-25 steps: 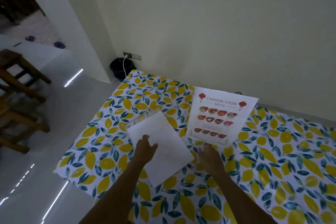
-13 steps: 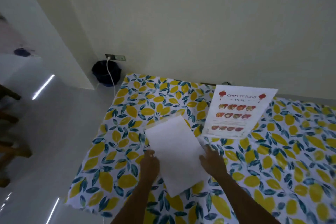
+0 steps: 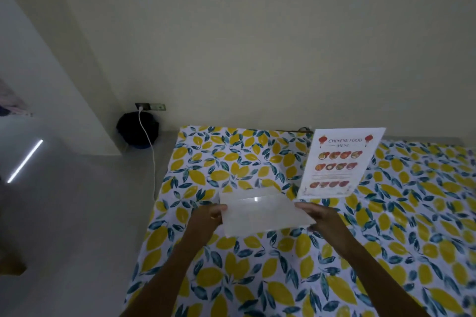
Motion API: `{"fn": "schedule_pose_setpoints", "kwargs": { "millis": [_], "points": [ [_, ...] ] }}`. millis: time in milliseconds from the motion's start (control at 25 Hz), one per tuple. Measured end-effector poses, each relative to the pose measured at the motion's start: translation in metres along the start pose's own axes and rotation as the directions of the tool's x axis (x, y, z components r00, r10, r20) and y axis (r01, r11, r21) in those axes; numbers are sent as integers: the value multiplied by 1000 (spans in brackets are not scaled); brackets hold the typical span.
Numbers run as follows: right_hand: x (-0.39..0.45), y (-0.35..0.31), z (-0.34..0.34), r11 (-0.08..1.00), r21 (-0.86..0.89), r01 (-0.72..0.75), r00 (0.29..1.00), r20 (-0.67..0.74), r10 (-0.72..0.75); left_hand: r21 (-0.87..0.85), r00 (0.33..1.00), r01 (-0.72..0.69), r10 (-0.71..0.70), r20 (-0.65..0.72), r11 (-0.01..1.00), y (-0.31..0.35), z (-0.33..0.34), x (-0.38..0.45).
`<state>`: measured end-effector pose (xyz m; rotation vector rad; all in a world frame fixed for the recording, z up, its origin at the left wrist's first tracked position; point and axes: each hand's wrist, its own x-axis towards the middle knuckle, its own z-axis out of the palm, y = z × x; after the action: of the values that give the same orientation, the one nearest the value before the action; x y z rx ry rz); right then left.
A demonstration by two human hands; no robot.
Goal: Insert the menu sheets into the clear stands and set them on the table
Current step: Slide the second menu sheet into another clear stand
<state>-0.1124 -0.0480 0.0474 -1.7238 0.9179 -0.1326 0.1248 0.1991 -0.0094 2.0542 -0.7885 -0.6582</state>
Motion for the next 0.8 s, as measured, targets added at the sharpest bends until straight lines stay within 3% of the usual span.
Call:
{"fn": "schedule_pose_setpoints", "kwargs": {
  "millis": [120,280,480,600,800],
  "points": [
    [1,-16,0,988,-80,133,981,-134,-143,118,996,-85,82,28,989,19,-11,15],
    [14,-36,-3,941,-241,237,919,-259,-298,161,977,-201,209,-32,966,45,-14,33],
    [56,-46,-2,869,-411,276,870,-277,-408,198,995,-91,98,-27,976,58,-20,68],
    [75,-54,6,887,-385,254,878,-293,-378,216,1000,-31,29,12,976,53,-27,93],
    [108,-64,8,903,-376,208,882,-327,-340,351,999,-4,21,-46,936,51,-26,121]
  ]
}}
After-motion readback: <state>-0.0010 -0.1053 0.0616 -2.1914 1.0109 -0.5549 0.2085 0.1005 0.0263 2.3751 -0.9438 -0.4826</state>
